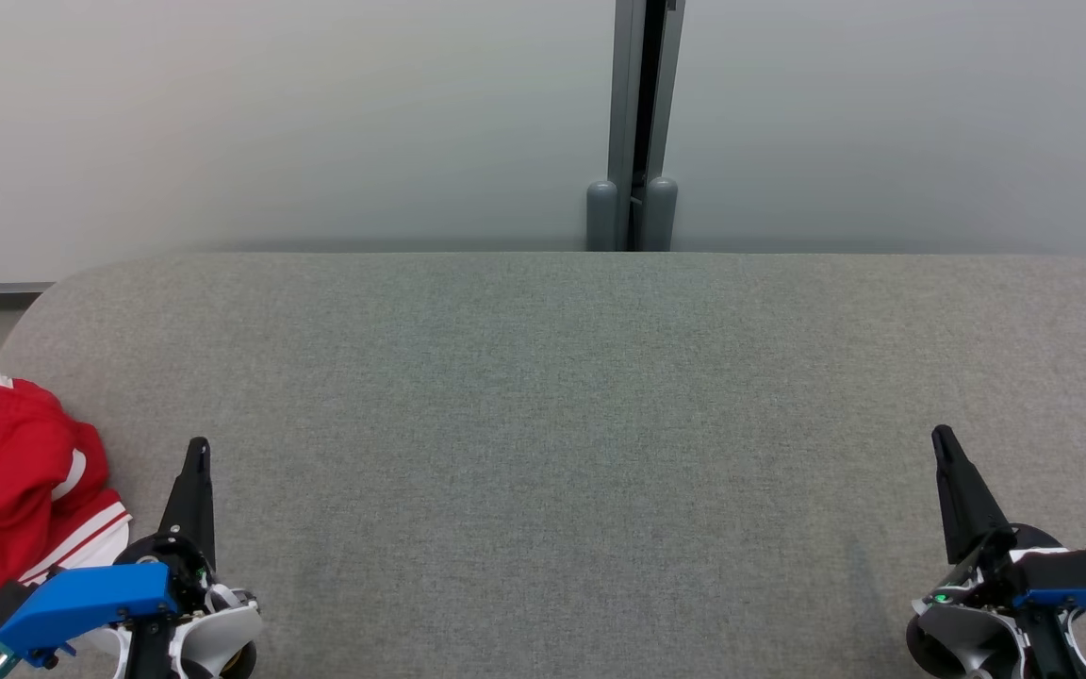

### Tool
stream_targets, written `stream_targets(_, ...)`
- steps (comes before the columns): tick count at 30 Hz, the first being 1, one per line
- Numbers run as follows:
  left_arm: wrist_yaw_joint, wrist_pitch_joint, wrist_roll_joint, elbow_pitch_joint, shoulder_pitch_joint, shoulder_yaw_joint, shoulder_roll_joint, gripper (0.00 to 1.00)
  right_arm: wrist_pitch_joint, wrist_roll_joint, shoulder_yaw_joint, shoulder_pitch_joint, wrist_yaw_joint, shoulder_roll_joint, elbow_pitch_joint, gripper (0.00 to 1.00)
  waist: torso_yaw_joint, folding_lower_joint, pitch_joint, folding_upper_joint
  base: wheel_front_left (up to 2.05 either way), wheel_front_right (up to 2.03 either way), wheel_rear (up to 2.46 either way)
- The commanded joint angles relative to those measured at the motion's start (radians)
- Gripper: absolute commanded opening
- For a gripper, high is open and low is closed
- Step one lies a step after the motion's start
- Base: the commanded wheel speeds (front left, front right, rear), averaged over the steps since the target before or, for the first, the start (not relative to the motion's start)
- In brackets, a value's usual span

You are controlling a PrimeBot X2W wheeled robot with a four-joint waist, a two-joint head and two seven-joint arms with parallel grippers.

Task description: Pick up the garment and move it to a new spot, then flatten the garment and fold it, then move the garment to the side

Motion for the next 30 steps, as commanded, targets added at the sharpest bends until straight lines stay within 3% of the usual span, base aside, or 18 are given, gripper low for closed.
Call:
stream_targets(1,-0.002,0.003,-0.002,-0.005,-0.010,0.001,-0.002,0.00,0.001,0.003,-0.001,0.011,0.000,-0.005,-0.004,0.00,0.000,0.0000,0.000,0.0000,0.00,0.00,0.00)
stream_targets(30,-0.002,0.003,-0.002,-0.005,-0.010,0.001,-0.002,0.00,0.001,0.003,-0.001,0.011,0.000,-0.005,-0.004,0.00,0.000,0.0000,0.000,0.0000,0.00,0.00,0.00)
